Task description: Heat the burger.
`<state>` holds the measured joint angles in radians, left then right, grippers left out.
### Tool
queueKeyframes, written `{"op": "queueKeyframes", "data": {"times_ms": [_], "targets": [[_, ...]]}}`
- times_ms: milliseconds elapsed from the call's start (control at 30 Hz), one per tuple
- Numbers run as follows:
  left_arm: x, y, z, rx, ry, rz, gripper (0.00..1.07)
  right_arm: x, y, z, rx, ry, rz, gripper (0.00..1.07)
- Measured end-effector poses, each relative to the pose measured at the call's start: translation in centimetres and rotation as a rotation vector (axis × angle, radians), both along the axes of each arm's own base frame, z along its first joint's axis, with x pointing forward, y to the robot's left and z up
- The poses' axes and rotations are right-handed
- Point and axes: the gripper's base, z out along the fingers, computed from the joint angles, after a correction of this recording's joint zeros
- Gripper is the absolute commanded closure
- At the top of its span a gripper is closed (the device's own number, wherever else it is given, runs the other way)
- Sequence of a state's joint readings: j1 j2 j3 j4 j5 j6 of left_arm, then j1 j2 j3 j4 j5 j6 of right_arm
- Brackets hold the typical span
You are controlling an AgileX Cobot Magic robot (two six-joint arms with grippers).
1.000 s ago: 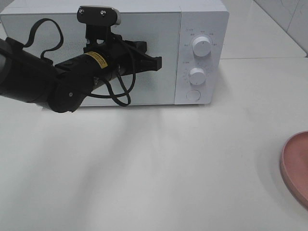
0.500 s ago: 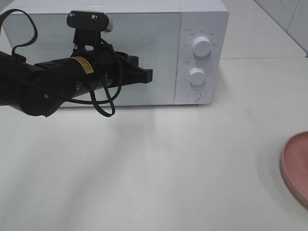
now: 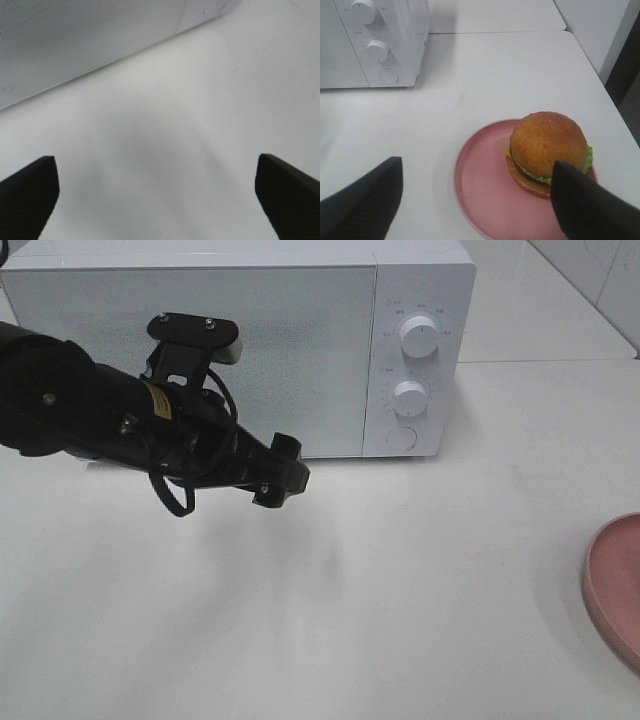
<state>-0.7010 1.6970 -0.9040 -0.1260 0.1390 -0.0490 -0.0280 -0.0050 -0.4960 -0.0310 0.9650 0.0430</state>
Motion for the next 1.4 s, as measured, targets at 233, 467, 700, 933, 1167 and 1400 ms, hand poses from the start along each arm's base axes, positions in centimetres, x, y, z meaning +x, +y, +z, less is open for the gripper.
{"op": "queueKeyframes", "data": {"times_ms": [233,467,700,933,1167,1400], "targets": [[-1.6,0.9,1.4,0.039,0.105,-0.003,0.06,0.0,0.0,0.0,0.0,0.0,0.0,0.31],[-3.6,3.0,3.6,0.107,0.229,-0.008,0.06,0.0,0.0,0.0,0.0,0.0,0.0,0.31],[-3.1,6.9,4.9,0.138,0.317,0.093,0.06,0.0,0.0,0.0,0.0,0.0,0.0,0.31],[-2.5,14.3,7.2,0.127,0.369,0.312,0.06,0.0,0.0,0.0,0.0,0.0,0.0,0.31],[-3.4,19.0,8.7,0.116,0.402,0.465,0.06,0.0,0.0,0.0,0.0,0.0,0.0,0.31],[-6.8,21.1,8.6,0.11,0.431,0.553,0.06,0.0,0.0,0.0,0.0,0.0,0.0,0.31]]}}
